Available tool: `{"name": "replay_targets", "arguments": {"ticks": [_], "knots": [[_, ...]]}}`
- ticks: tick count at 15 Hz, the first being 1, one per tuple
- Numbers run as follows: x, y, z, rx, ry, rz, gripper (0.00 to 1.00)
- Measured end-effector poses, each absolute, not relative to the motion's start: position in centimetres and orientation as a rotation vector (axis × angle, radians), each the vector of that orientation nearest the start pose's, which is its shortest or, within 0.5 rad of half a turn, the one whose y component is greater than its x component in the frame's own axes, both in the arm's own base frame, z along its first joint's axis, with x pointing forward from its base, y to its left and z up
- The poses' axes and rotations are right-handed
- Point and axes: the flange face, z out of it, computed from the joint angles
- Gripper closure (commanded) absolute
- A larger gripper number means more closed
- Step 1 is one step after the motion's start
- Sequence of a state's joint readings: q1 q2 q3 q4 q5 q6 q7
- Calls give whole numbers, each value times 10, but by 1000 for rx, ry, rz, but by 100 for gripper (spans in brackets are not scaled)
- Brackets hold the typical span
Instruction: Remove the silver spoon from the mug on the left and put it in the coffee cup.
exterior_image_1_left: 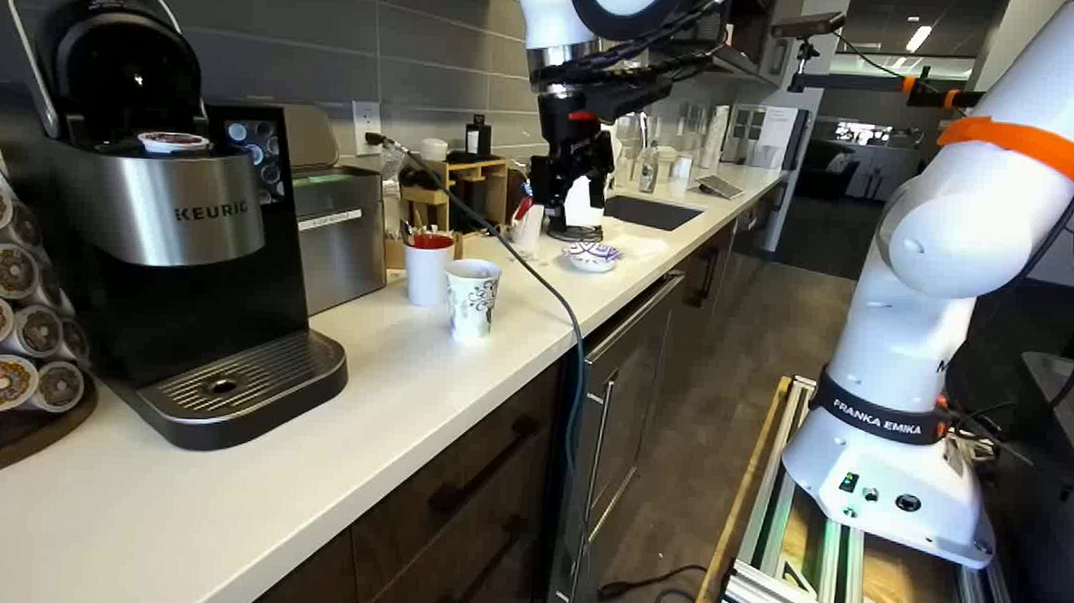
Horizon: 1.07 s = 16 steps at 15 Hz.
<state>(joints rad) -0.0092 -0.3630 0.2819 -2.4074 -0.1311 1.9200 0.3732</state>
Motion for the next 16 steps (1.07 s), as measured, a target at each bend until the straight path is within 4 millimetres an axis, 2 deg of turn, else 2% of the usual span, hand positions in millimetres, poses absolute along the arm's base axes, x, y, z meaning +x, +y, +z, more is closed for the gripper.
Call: {"name": "replay_targets", "arguments": {"ticks": [11, 13, 16], "knots": [[407, 108, 436, -3382, 118, 94, 0], [414, 118, 445, -3349, 137, -15, 0], [429, 147, 473, -3261, 215, -271, 0]]}}
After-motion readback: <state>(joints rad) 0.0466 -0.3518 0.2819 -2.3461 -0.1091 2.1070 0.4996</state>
